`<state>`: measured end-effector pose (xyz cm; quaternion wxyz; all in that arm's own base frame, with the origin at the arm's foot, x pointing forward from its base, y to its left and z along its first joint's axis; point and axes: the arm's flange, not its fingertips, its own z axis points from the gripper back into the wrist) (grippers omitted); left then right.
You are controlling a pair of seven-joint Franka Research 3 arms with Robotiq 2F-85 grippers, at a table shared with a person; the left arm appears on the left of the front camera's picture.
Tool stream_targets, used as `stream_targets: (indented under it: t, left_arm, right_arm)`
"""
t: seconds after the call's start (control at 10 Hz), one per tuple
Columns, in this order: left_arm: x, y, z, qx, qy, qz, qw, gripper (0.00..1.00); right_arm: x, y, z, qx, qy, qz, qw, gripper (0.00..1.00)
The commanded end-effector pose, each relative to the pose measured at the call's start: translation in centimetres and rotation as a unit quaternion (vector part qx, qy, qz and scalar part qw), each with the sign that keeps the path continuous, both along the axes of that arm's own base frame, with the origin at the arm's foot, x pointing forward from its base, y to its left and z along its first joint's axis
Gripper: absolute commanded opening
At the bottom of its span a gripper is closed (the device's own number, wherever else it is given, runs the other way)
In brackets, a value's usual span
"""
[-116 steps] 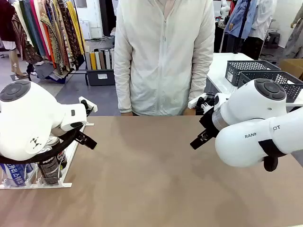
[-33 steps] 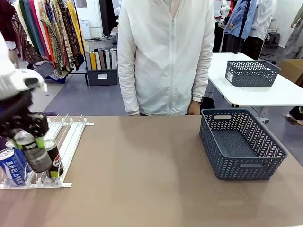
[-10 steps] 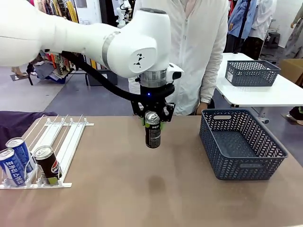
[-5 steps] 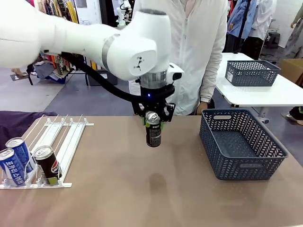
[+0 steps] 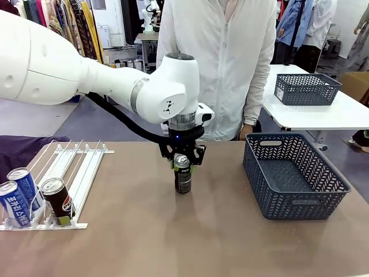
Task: Retrieve and store the cans from the dispenser.
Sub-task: Pick up one can from the Automatic Can Dispenser and place it in the middle of the table.
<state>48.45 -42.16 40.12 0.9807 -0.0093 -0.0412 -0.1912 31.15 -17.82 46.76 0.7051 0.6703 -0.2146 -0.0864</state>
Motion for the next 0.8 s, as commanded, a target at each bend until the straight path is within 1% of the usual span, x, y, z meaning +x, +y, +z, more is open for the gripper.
stream_targets:
  t: [0.0,0.2,0.3,0.4,0.5,0.7]
  left_arm:
    - [0.01,-0.4,0.48,0.003,0.009,-0.005,1.0,0.0]
    - [0.12,-0.74,0.26,-0.007,0.013,-0.01,1.0,0.0]
    - [0.24,-0.81,0.29,-0.008,0.016,-0.01,1.0,0.18]
    - [0.14,-0.8,0.33,-0.002,0.021,-0.008,1.0,0.72]
    - [0.17,-0.79,0.58,-0.005,0.018,-0.005,1.0,1.0]
    - [0.16,-0.69,1.26,-0.012,0.009,0.0,1.0,1.0]
  right_arm:
    - [-0.17,-0.15,0.04,-0.007,-0.011,0.006,1.0,1.0]
    - [-0.17,-0.15,0.04,-0.007,-0.011,0.006,1.0,1.0]
    - [-0.17,-0.15,0.04,-0.007,-0.011,0.006,1.0,1.0]
    - [-0.17,-0.15,0.04,-0.007,-0.011,0.006,1.0,1.0]
    - [-0.17,-0.15,0.04,-0.007,-0.011,0.006,1.0,1.0]
    - [-0.17,-0.15,0.04,-0.007,-0.011,0.006,1.0,1.0]
